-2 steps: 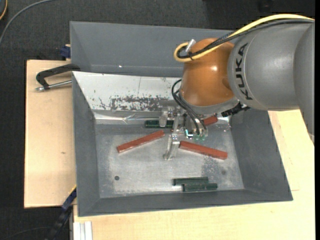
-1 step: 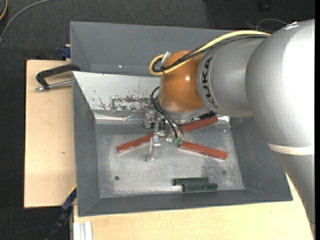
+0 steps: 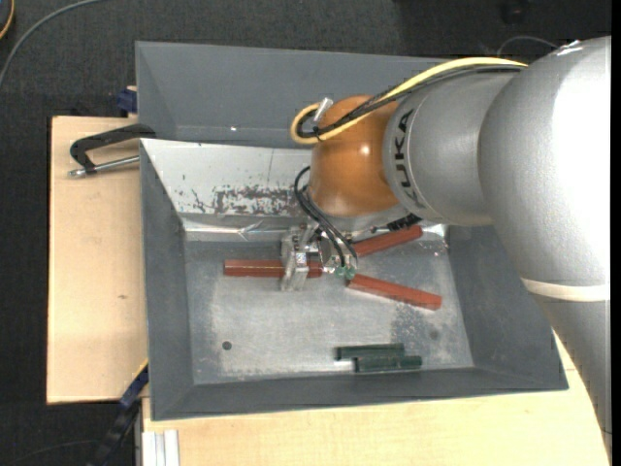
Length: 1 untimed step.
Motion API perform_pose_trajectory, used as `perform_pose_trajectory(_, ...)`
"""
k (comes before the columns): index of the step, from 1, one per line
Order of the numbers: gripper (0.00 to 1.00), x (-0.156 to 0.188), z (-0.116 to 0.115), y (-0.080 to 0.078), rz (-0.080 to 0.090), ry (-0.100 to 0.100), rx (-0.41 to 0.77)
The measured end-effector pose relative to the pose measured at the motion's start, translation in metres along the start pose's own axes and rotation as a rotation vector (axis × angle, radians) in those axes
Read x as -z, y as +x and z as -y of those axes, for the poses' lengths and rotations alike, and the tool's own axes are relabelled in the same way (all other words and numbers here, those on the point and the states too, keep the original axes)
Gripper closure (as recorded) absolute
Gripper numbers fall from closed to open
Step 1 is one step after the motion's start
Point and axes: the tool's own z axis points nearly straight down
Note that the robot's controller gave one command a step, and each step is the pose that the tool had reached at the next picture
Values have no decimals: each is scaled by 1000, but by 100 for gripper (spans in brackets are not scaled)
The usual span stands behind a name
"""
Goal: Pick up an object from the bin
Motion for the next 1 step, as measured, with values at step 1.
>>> perform_pose_trajectory(1, 100, 137, 8, 0, 3, 1, 15)
